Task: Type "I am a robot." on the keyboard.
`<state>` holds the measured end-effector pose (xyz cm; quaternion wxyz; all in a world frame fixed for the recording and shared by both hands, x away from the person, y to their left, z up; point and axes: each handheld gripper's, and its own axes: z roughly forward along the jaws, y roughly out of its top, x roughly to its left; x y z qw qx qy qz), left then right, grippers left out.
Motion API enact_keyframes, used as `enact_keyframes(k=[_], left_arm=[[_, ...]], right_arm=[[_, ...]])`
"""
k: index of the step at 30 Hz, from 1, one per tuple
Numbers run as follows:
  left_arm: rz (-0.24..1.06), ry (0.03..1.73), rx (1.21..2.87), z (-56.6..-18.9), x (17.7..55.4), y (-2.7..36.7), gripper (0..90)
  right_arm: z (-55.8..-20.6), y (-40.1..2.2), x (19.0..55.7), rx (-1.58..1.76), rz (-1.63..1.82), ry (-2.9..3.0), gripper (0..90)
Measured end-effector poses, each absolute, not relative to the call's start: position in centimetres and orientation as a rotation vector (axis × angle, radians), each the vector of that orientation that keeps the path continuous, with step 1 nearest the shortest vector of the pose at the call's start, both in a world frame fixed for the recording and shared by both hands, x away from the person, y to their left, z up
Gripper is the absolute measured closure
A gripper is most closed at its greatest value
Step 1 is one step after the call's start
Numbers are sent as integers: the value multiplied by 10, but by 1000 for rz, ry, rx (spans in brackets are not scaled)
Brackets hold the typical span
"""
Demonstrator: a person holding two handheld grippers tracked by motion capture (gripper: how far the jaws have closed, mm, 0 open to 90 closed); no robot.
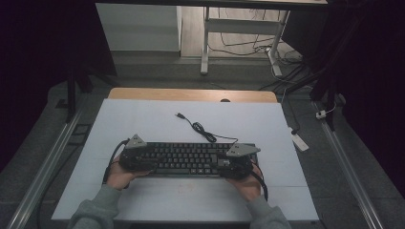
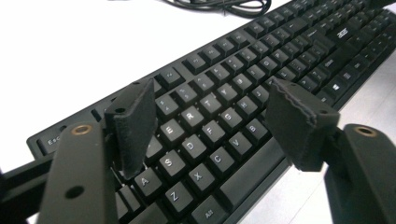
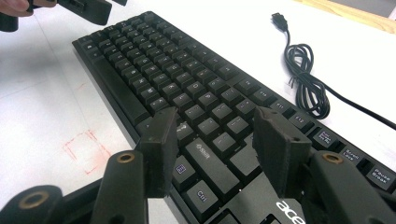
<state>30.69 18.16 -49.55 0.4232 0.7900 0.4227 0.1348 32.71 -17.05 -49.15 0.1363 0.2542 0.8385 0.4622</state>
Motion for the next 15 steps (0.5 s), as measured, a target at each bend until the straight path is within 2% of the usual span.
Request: enact_keyframes(k=[7, 15], left_arm=[[332, 1020, 1972, -494, 305, 177, 474], [302, 992, 2014, -497, 305, 167, 741]], right_arm=[[-493, -170, 327, 735, 1341, 2429, 501], [-493, -171, 328, 745, 1340, 2433, 500]])
